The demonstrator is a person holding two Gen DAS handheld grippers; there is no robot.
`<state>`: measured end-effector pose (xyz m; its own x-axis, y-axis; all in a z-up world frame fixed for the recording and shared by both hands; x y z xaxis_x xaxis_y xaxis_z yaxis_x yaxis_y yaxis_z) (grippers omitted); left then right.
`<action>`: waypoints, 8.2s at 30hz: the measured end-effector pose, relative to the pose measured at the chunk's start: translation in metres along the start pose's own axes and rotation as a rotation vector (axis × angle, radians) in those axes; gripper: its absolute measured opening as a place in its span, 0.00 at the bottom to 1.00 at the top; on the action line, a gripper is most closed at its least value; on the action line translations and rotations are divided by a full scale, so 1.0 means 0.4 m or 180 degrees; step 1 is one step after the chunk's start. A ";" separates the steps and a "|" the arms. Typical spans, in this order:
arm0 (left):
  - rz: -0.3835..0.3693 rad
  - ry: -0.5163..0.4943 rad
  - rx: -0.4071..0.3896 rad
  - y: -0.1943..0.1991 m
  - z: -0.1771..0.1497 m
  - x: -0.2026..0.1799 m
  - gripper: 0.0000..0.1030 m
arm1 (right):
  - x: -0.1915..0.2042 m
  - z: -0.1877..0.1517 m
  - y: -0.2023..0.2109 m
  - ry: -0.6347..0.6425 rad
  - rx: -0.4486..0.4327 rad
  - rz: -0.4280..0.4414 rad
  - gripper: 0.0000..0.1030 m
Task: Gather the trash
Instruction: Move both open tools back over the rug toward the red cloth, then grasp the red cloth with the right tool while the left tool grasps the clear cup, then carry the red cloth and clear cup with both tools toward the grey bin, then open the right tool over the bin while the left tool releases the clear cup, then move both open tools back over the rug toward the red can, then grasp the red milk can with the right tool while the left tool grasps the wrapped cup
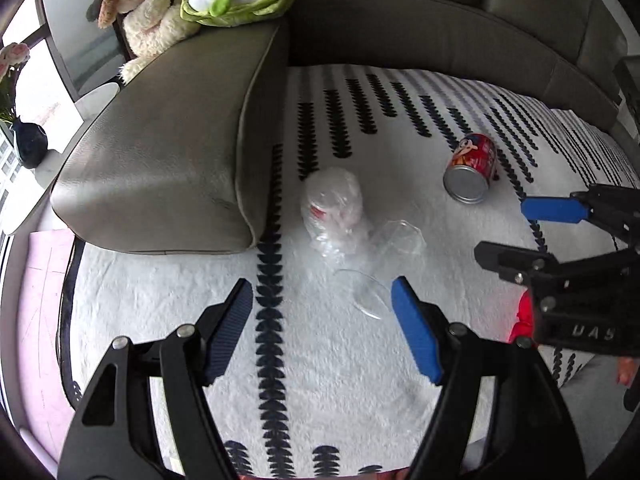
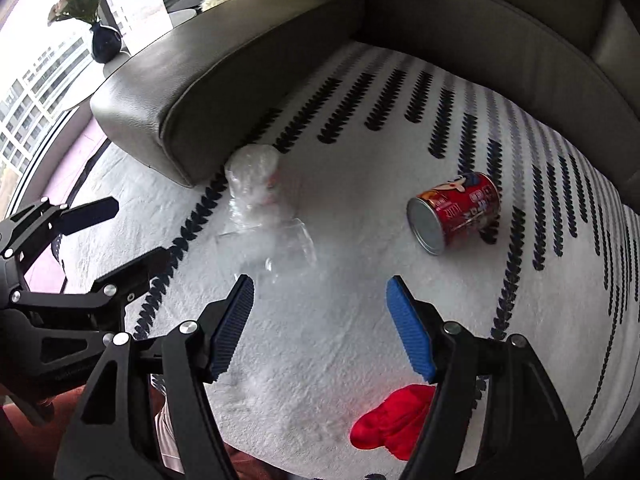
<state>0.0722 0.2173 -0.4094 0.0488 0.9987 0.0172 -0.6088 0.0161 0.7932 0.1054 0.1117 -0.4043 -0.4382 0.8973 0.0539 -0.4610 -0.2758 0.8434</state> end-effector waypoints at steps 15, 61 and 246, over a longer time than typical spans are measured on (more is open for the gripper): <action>-0.0178 -0.0389 0.0206 -0.133 -0.064 -0.142 0.70 | -0.153 -0.237 0.021 -0.0411 0.0323 -0.0370 0.65; -0.0306 -0.0181 -0.0072 -0.046 -0.006 -0.068 0.04 | -0.024 -0.131 0.004 -0.0054 0.0220 -0.0097 0.40; 0.0629 0.0297 -0.0049 -0.345 0.069 -0.046 0.69 | -0.213 0.123 -0.210 0.0238 -0.0159 0.0359 0.67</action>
<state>0.1772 0.1951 -0.5023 -0.1457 0.9827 0.1144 -0.6113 -0.1803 0.7706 0.2195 0.0754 -0.4533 -0.5447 0.8320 0.1054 -0.4426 -0.3919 0.8065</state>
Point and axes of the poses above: each gripper's, at about its wrist camera, not at the fingertips, and y roughly against the way its jaws point, x to its left, z to its top, the point moved 4 cm from there along -y, roughly the way its jaws point, and after that the axes turned 8 degrees about -x, right-handed, at the moved point
